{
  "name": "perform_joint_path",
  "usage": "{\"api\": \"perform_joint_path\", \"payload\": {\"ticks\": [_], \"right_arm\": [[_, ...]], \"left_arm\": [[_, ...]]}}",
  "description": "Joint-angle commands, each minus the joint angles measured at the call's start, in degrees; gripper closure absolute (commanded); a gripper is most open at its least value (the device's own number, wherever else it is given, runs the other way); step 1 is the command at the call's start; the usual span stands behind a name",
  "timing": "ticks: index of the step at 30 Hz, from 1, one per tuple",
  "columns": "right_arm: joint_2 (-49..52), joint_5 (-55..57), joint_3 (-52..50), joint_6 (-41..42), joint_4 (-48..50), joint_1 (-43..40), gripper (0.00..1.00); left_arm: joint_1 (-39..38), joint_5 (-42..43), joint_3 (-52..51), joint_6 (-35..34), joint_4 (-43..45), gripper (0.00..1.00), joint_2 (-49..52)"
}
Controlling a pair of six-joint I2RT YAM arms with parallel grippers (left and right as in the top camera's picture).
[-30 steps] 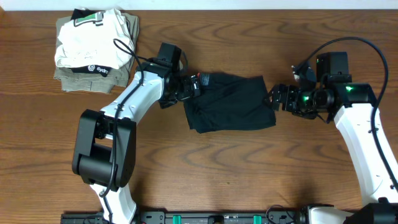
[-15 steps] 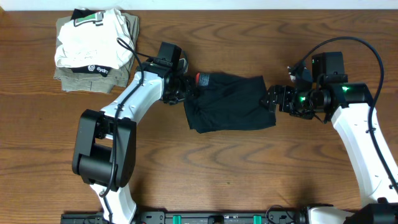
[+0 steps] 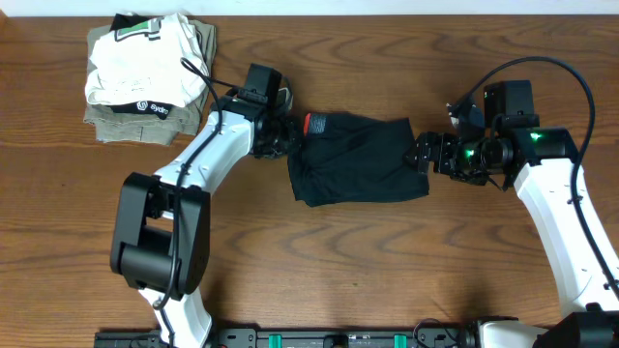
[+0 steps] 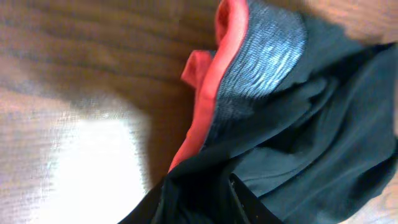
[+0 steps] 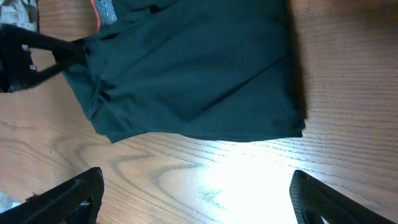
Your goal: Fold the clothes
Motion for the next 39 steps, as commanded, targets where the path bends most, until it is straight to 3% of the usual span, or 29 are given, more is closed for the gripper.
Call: {"api": "perform_joint_path", "payload": {"ticks": [1, 5, 8, 14, 17, 18, 20, 23, 32, 39], "right_arm": [[0.3, 0.4, 0.0, 0.3, 0.0, 1.2, 0.06], [0.3, 0.9, 0.0, 0.3, -0.3, 1.4, 0.07], [0.3, 1.0, 0.0, 0.3, -0.5, 1.4, 0.06], [0.3, 1.5, 0.0, 0.3, -0.5, 1.4, 0.05], [0.3, 1.5, 0.0, 0.3, -0.5, 1.4, 0.05], [0.3, 1.5, 0.0, 0.3, -0.5, 1.4, 0.05], [0.3, 1.5, 0.0, 0.3, -0.5, 1.4, 0.05], [0.3, 1.5, 0.0, 0.3, -0.6, 1.4, 0.04], [0.3, 5.0, 0.0, 0.3, -1.1, 1.4, 0.01], [0.3, 6.6, 0.0, 0.3, -0.6, 1.4, 0.01]], "left_arm": [[0.0, 0.6, -0.5, 0.4, 1.7, 0.75, -1.8], [0.0, 0.5, -0.5, 0.3, 4.0, 0.81, -1.8], [0.0, 0.6, -0.5, 0.1, 4.9, 0.94, -1.8], [0.0, 0.1, -0.5, 0.2, 5.2, 0.94, -1.8], [0.0, -4.9, -0.5, 0.1, 5.8, 0.70, -1.4], [0.0, -5.6, -0.5, 0.1, 6.0, 0.52, -1.3], [0.1, -5.7, -0.5, 0.2, 6.0, 0.41, -1.0], [0.1, -5.7, -0.5, 0.2, 5.9, 0.03, -1.0], [3.6, -5.7, -0.5, 0.9, 2.6, 0.02, -3.2], [7.1, -5.3, -0.5, 4.3, -2.7, 0.02, -10.4]]}}
